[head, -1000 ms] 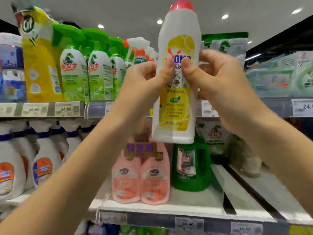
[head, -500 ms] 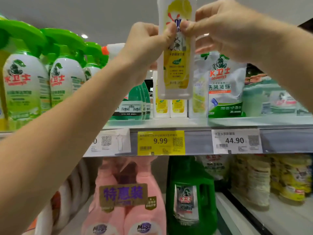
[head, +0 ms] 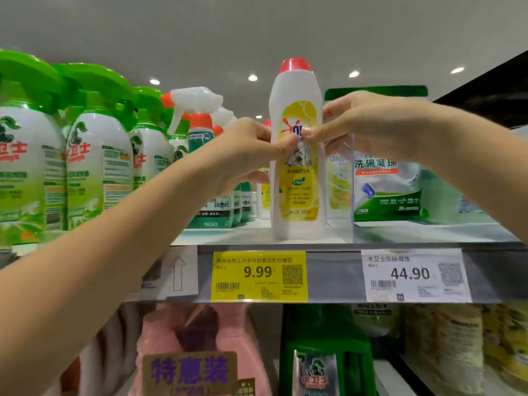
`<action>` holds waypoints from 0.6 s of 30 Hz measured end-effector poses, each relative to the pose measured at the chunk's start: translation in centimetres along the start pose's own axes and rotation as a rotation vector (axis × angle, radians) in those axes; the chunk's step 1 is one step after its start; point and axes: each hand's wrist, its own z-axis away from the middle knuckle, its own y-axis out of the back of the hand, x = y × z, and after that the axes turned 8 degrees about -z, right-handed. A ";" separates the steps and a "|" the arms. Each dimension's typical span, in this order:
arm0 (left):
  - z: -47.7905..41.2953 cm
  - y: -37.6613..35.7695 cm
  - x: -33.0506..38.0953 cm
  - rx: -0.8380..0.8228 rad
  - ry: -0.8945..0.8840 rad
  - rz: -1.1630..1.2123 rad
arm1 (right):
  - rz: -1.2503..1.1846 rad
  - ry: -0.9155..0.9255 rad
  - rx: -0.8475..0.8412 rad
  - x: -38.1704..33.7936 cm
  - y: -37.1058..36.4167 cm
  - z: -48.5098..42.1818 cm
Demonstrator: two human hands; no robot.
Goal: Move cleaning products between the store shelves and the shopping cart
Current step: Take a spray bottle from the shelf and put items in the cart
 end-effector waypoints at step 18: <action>-7.2 -1.9 -0.9 -0.150 0.186 -0.317 | 0.326 -0.197 0.014 2.8 1.3 -7.0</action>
